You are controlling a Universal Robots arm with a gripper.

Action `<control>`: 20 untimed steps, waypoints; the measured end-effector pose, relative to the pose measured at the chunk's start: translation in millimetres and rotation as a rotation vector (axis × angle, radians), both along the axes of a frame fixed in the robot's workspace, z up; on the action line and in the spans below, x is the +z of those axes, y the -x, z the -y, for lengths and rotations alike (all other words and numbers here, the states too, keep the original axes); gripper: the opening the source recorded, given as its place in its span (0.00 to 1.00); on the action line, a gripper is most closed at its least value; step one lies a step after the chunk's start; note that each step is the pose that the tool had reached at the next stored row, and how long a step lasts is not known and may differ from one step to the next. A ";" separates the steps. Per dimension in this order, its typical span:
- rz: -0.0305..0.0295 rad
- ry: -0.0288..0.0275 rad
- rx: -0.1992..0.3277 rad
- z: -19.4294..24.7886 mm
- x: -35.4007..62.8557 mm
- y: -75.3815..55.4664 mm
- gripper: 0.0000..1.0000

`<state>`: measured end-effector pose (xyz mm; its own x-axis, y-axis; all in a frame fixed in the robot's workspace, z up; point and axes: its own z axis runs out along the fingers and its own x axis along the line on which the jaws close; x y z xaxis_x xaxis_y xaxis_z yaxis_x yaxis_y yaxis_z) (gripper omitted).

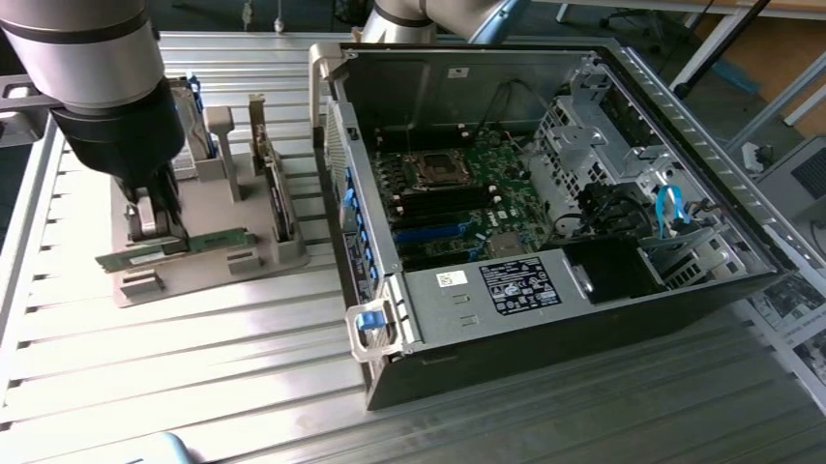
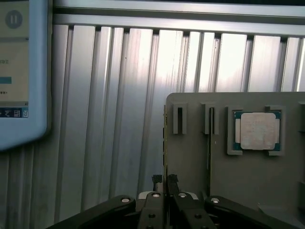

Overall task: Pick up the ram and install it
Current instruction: 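Pick up the ram and move it above insertion slot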

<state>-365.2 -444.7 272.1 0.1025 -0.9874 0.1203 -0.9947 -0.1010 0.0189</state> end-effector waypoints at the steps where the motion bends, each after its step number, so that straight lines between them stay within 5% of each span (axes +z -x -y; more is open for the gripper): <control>1: -0.0001 0.0000 0.000 0.0 0.7 0.0 0.13; 20: 0.0000 0.0001 0.000 0.0 11.8 0.0 0.13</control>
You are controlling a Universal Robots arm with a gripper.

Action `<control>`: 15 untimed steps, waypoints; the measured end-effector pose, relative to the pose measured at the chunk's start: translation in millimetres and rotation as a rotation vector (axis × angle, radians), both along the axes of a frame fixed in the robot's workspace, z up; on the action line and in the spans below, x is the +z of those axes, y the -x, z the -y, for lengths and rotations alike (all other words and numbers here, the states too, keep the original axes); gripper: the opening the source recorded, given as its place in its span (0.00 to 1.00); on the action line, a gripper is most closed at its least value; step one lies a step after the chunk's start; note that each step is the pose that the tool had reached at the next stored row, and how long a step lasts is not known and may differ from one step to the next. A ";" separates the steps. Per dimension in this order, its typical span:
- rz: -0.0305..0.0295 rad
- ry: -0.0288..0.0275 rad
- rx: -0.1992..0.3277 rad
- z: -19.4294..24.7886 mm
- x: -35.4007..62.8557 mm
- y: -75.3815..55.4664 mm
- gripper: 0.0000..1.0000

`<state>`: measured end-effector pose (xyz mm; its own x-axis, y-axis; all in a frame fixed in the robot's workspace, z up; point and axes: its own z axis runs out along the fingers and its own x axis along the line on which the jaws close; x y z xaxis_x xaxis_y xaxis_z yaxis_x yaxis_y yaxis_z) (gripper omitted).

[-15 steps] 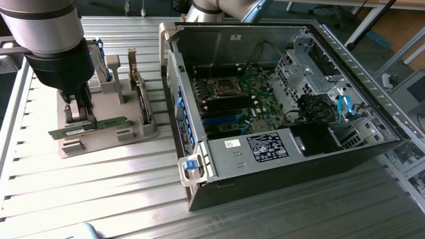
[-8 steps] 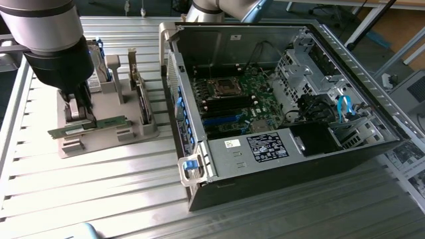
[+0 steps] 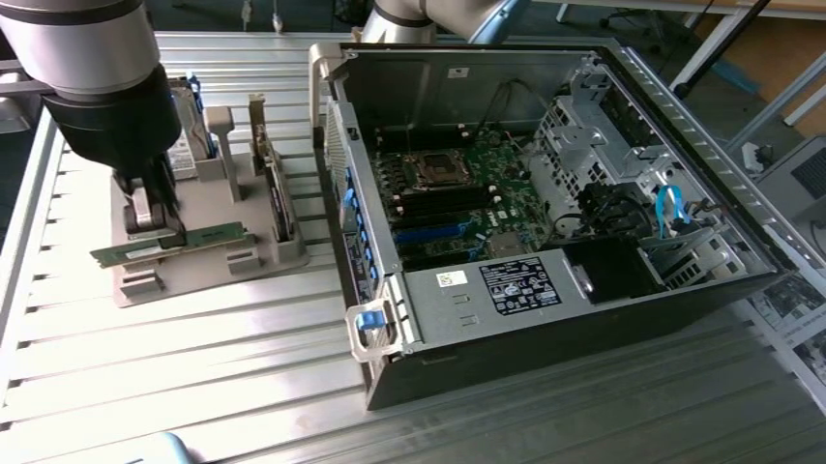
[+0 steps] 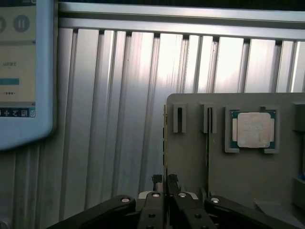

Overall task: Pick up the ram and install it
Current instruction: 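Pick up the ram and move it above insertion slot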

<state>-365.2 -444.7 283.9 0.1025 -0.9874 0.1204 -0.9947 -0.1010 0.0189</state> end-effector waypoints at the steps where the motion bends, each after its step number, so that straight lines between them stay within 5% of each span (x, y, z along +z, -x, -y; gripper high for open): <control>1: -0.0001 0.0001 0.000 0.0 0.9 0.0 0.13; 10: 0.0002 -0.0022 0.000 0.0 7.0 0.0 0.13; 12: 0.0002 -0.0089 0.000 0.0 7.6 0.0 0.13; 15: -0.0002 -0.0281 0.000 0.0 8.5 0.0 0.13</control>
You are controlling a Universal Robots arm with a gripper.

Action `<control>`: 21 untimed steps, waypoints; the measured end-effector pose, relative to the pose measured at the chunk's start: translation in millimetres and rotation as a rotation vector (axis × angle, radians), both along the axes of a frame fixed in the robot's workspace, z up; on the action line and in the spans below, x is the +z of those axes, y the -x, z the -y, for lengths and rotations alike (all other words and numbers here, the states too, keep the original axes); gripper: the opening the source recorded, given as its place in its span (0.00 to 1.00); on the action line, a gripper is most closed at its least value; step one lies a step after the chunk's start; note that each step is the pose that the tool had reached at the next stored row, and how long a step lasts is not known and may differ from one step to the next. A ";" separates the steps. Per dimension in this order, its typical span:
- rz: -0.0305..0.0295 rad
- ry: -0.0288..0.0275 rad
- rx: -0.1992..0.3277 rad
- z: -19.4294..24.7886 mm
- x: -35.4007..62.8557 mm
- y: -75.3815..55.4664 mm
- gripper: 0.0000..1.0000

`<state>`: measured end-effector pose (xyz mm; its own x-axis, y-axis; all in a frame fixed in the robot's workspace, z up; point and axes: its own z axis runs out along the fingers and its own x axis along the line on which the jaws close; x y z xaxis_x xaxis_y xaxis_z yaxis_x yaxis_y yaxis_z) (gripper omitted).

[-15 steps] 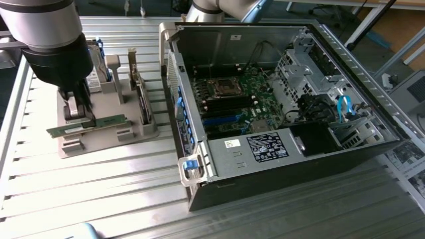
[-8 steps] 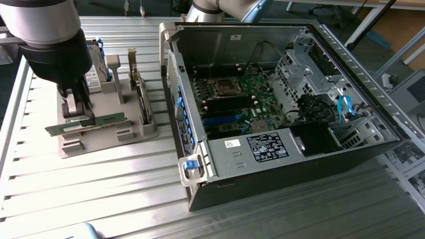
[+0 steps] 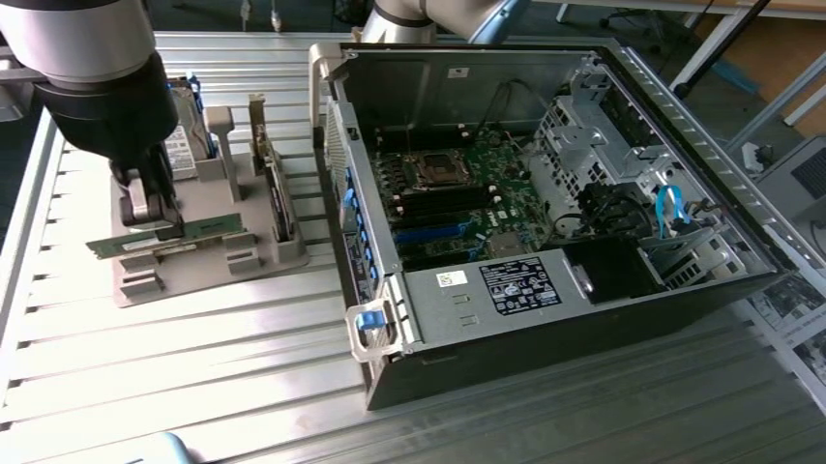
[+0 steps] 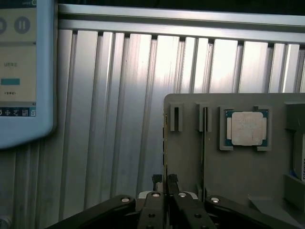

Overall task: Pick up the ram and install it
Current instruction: 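Pick up the ram and move it above insertion slot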

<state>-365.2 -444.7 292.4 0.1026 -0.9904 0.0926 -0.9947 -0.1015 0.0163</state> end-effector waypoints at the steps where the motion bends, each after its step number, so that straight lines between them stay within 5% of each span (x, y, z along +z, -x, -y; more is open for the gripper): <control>1: 0.0001 -0.0076 0.000 0.0 0.2 0.0 0.13; 3: 0.0002 -0.0200 0.000 0.0 0.3 0.0 0.13; 9: 0.0001 -0.0694 0.000 0.0 1.5 0.0 0.13; 11: 0.0002 -0.0786 0.000 0.0 2.6 0.1 0.13; 21: 0.0003 -0.0824 0.000 0.0 13.4 0.0 0.13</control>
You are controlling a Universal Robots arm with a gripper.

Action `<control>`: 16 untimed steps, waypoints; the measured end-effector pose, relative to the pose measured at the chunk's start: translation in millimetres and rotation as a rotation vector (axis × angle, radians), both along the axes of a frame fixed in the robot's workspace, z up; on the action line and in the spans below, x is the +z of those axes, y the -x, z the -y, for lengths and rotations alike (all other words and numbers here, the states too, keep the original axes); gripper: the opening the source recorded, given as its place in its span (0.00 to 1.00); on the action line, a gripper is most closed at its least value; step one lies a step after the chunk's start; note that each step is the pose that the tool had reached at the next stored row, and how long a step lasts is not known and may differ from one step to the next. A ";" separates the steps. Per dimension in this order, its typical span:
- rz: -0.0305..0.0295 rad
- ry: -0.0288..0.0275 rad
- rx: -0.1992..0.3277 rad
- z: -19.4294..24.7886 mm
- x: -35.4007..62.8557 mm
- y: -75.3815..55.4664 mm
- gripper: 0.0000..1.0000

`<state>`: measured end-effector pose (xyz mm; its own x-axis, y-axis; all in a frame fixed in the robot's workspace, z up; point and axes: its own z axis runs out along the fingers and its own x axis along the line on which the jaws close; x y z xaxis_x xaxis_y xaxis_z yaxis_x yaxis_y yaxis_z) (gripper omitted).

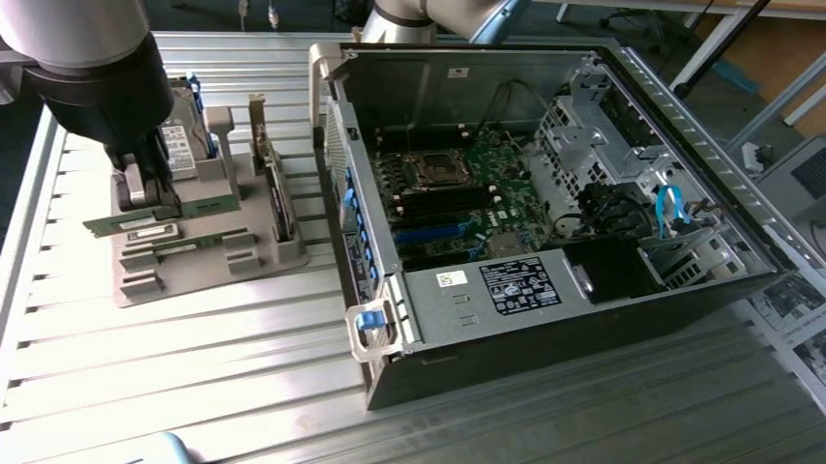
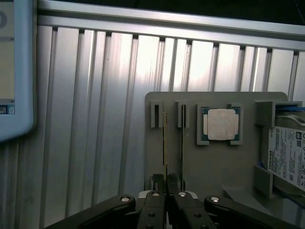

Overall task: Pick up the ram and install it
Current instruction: 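Pick up the ram and move it above insertion slot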

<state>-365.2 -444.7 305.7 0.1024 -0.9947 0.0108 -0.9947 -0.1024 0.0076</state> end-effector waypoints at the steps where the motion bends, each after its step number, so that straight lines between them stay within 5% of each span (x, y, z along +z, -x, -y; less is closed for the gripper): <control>1: 0.0000 0.0000 0.000 0.0 0.7 0.0 0.13; 16: -0.0001 0.0000 0.000 0.0 9.3 0.0 0.13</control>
<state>-365.2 -444.7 315.0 0.1025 -0.9947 0.0108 -0.9947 -0.1024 0.0077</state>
